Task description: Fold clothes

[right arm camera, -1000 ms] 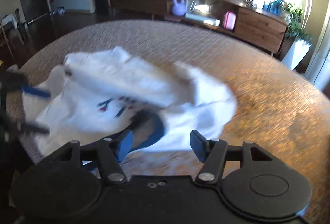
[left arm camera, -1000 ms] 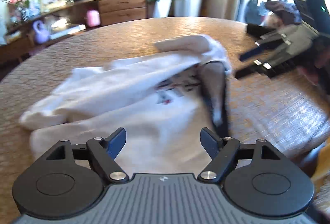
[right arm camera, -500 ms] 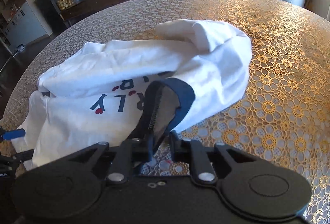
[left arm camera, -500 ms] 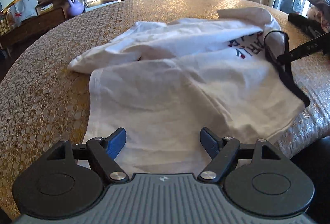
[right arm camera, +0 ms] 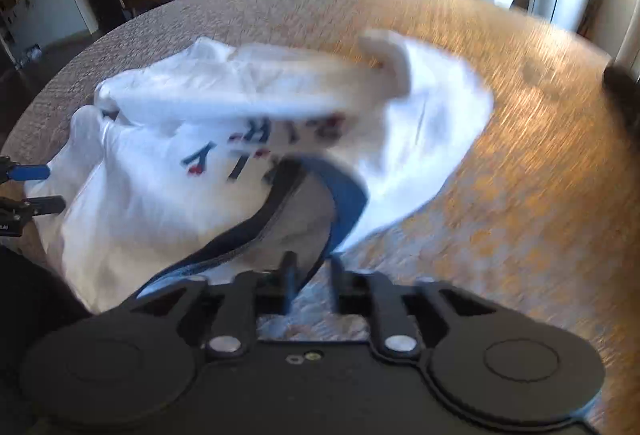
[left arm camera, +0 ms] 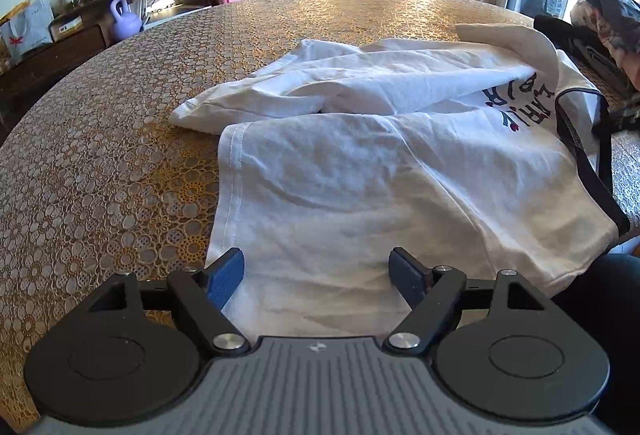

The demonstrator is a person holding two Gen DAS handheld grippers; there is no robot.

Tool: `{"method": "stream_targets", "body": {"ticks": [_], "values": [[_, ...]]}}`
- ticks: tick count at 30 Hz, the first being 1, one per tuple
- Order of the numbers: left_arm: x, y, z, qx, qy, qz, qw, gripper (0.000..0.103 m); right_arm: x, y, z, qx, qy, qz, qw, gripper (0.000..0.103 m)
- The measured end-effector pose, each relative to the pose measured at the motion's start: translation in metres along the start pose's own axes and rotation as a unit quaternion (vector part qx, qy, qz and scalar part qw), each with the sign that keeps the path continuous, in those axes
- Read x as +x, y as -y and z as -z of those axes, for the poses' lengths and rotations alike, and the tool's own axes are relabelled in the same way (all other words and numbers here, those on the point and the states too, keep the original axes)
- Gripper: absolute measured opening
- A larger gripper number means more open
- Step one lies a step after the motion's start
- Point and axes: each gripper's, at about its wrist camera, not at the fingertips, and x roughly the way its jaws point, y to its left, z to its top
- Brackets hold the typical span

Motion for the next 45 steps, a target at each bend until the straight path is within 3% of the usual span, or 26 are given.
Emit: {"method": "stream_targets", "body": {"ticks": [6,10,14,18,21,25,28,30,32,36,41,45], "values": [[-0.002,0.003,-0.012,0.012,0.014,-0.012,0.9998,0.079,-0.011,0.030,-0.065,-0.010,0.053,0.062,0.997,0.103],[0.008,0.004,-0.009,0.018,0.002,-0.014,0.9997,0.080,0.019,0.045,-0.102,0.012,0.058,0.093,0.994,0.103],[0.009,-0.004,-0.009,-0.001,-0.006,-0.002,1.0000,0.080,0.058,0.054,-0.118,0.034,0.045,0.082,0.995,0.103],[0.009,-0.003,-0.008,0.000,-0.007,-0.005,1.0000,0.082,0.085,0.057,-0.112,0.039,0.011,0.068,0.997,0.103],[0.009,-0.003,-0.008,0.000,-0.008,-0.006,0.9999,0.084,0.082,0.067,-0.103,0.055,0.017,0.072,0.996,0.103],[0.008,-0.002,-0.008,0.000,-0.007,-0.007,0.9999,0.085,0.048,0.094,-0.089,0.102,0.054,0.125,0.985,0.103],[0.007,-0.002,-0.007,-0.001,-0.005,-0.008,1.0000,0.086,0.020,0.122,-0.062,0.169,0.073,0.154,0.971,0.103],[0.007,-0.002,-0.007,0.000,-0.003,-0.009,1.0000,0.086,0.014,0.131,-0.036,0.176,0.055,0.181,0.966,0.103],[0.006,-0.002,-0.006,-0.001,-0.002,-0.010,0.9999,0.087,0.017,0.134,-0.015,0.163,0.026,0.178,0.970,0.103],[0.006,-0.003,-0.008,-0.003,-0.004,-0.012,0.9999,0.088,-0.002,0.121,-0.008,0.127,0.056,0.198,0.970,0.103],[0.007,-0.003,-0.007,-0.005,-0.003,-0.014,0.9999,0.089,-0.016,0.086,-0.045,0.054,0.101,0.115,0.987,0.103],[0.007,-0.003,-0.008,-0.005,-0.005,-0.014,0.9999,0.089,0.018,0.051,-0.077,-0.004,0.087,0.068,0.994,0.103]]}}
